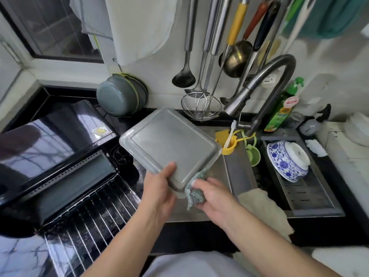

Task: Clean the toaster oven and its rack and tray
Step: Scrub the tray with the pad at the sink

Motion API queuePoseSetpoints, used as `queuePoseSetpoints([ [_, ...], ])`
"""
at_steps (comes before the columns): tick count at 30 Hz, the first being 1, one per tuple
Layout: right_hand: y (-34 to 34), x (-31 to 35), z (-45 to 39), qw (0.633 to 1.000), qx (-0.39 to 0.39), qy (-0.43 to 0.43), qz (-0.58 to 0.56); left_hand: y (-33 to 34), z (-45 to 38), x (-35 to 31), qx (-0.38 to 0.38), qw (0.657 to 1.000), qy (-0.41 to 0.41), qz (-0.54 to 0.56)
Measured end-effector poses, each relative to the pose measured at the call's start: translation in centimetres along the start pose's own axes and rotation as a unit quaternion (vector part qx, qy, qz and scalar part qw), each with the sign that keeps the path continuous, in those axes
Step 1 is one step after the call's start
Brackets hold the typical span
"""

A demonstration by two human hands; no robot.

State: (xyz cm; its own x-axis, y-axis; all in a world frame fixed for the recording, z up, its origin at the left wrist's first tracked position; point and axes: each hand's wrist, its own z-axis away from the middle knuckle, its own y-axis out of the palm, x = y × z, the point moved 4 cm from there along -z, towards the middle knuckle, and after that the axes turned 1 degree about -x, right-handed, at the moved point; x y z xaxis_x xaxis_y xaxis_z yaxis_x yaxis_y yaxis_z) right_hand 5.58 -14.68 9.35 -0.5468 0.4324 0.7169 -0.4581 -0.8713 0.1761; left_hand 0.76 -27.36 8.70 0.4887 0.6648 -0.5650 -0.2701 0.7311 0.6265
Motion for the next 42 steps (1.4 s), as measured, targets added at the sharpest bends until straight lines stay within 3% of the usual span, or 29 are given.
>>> queuePoseSetpoints([
  [6,-3.8,6.9,-2.0,0.988,-0.102,-0.059,-0.099,-0.7,0.8,-0.8,-0.019,1.000,-0.003,-0.019],
  [11,1.0,-1.3,1.2,1.000,-0.015,-0.012,-0.005,-1.2,0.6,0.4,-0.070,0.996,-0.038,0.035],
  [18,-3.7,5.6,-3.3,0.989,-0.089,-0.025,-0.113,-2.1,1.4,-1.9,-0.026,0.999,-0.020,-0.043],
  [24,1.2,-1.7,0.8,0.999,-0.016,0.020,-0.047,-1.8,0.9,-1.0,-0.038,0.998,-0.028,-0.041],
  [30,-3.8,4.4,-2.2,0.988,-0.078,-0.012,-0.136,-2.5,1.4,-3.6,0.035,0.988,-0.024,-0.149],
  [35,-2.8,0.1,1.6,0.998,-0.035,0.018,-0.044,-3.7,-0.6,-8.1,0.069,0.968,-0.062,-0.235],
  [38,-2.7,-0.1,1.0,0.995,-0.028,0.008,-0.098,-2.9,-0.4,-9.4,0.103,0.981,-0.047,-0.156],
  [40,-2.0,0.6,0.4,0.978,-0.035,0.022,-0.203,-1.4,1.1,-7.5,0.096,0.994,-0.016,-0.047],
  [42,-0.7,1.1,0.4,0.978,-0.032,0.001,-0.208,0.3,2.2,-3.9,0.077,0.997,0.008,0.015],
])
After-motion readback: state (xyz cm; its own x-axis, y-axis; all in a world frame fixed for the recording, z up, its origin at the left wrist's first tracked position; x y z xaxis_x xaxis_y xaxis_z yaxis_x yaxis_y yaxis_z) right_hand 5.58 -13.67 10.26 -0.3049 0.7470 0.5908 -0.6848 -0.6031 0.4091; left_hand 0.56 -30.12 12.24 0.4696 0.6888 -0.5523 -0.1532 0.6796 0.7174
